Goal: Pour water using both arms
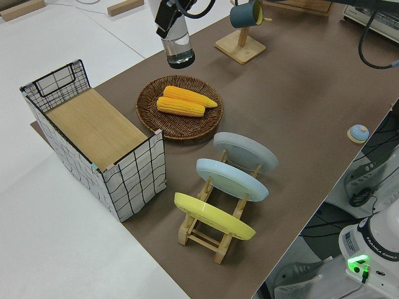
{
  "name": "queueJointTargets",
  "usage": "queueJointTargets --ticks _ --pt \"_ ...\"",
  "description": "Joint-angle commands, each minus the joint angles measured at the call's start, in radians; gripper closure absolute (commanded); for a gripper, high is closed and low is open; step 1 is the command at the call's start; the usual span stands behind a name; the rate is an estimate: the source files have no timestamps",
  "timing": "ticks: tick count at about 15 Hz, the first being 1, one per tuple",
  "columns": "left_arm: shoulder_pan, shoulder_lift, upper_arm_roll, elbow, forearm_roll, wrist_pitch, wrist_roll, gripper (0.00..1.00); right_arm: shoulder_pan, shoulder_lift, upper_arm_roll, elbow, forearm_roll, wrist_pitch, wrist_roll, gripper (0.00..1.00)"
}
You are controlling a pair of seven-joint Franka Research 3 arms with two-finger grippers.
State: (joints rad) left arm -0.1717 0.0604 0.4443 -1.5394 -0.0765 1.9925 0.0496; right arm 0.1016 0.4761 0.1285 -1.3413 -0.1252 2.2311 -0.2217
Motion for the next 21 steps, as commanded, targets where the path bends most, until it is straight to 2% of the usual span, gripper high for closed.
queueJointTargets --ticks 1,6,9,11,13,14,16,18,21 --pt "-0.037 -0.143 -0.081 -0.149 0.093 0.023 -0.146 1.00 -0.020 -0.040 0.011 -0.006 -0.022 -0.125 -0.016 1.000" --pt "-0.037 -0.246 -0.171 -0.283 0.127 0.028 -0.209 1.00 -0.011 -0.073 0.019 -0.007 -0.005 -0.372 0.021 1.000" --pt "-0.037 -0.275 -0.200 -0.326 0.130 0.034 -0.238 1.00 0.009 -0.083 0.022 -0.015 -0.004 -0.507 0.056 1.000" --pt "-0.037 -0.293 -0.214 -0.356 0.130 0.038 -0.238 1.00 0.047 -0.083 0.022 -0.016 0.016 -0.570 0.140 1.000" --pt "-0.037 -0.326 -0.223 -0.405 0.144 0.057 -0.243 1.00 0.099 -0.079 0.022 -0.036 0.045 -0.576 0.264 1.000" --pt "-0.035 -0.344 -0.237 -0.434 0.152 0.068 -0.249 1.00 0.136 -0.064 0.022 -0.038 0.089 -0.567 0.353 1.000" --pt "-0.037 -0.381 -0.260 -0.496 0.155 0.088 -0.252 1.00 0.177 -0.042 0.022 -0.038 0.116 -0.562 0.459 1.000" --pt "-0.037 -0.405 -0.289 -0.537 0.155 0.088 -0.270 1.00 0.233 -0.004 0.022 -0.027 0.131 -0.558 0.563 1.000" --pt "-0.038 -0.448 -0.331 -0.609 0.152 0.089 -0.280 1.00 0.292 0.035 0.022 -0.013 0.147 -0.507 0.706 1.000"
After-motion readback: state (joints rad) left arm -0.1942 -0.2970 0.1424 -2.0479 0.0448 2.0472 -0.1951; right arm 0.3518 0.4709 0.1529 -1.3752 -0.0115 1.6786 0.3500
